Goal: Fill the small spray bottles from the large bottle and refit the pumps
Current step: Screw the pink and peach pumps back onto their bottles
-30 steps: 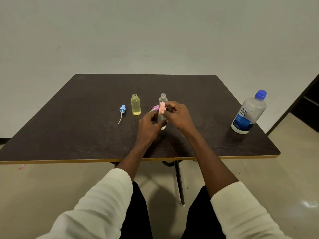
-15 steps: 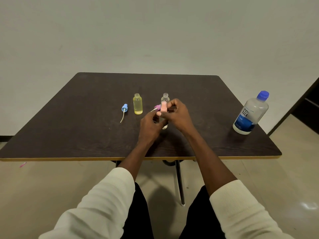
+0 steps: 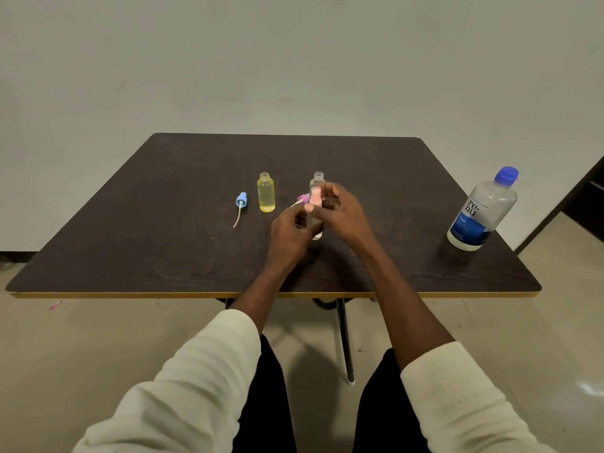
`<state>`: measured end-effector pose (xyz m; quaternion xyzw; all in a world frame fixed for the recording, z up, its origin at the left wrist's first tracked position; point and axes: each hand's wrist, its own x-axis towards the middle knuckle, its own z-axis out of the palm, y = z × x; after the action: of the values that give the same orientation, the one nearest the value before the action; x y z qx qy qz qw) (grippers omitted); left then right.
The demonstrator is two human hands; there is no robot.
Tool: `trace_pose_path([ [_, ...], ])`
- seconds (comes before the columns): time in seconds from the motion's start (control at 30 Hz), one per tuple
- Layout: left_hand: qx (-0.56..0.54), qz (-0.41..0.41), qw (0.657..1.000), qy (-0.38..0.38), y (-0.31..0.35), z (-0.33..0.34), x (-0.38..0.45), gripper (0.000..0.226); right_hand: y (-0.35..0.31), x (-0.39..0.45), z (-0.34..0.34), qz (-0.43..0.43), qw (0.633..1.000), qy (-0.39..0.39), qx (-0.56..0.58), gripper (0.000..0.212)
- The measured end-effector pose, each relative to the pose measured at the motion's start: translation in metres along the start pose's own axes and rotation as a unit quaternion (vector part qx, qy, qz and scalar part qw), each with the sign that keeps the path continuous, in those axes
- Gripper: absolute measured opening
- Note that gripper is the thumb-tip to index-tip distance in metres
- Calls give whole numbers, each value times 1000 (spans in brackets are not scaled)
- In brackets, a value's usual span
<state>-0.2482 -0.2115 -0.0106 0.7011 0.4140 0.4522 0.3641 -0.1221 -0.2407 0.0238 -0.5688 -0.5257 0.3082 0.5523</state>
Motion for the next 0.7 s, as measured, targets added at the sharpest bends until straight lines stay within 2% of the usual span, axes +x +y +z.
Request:
trace_pose_path([
  [0.1,6,5,1000,-3,2,0,0,41,-3,-1,-6,-4,1000,-17,17,25],
  [0.17,2,4,1000,-2,3,0,0,40,-3,-1,-4,-11,1000,8,5,21],
  [0.33,-3,11,1000,0,5,-1,-2,36,1,4,4,-12,999,45,2,25],
  [0.53,-5,7,1000,-9,3,1,-1,30,7,5,-5,-41,998,-3,-47,19],
  [0.7,13,12,1000,8,2,1,0,31,10,4,-1,-48,998,36,-18,21],
])
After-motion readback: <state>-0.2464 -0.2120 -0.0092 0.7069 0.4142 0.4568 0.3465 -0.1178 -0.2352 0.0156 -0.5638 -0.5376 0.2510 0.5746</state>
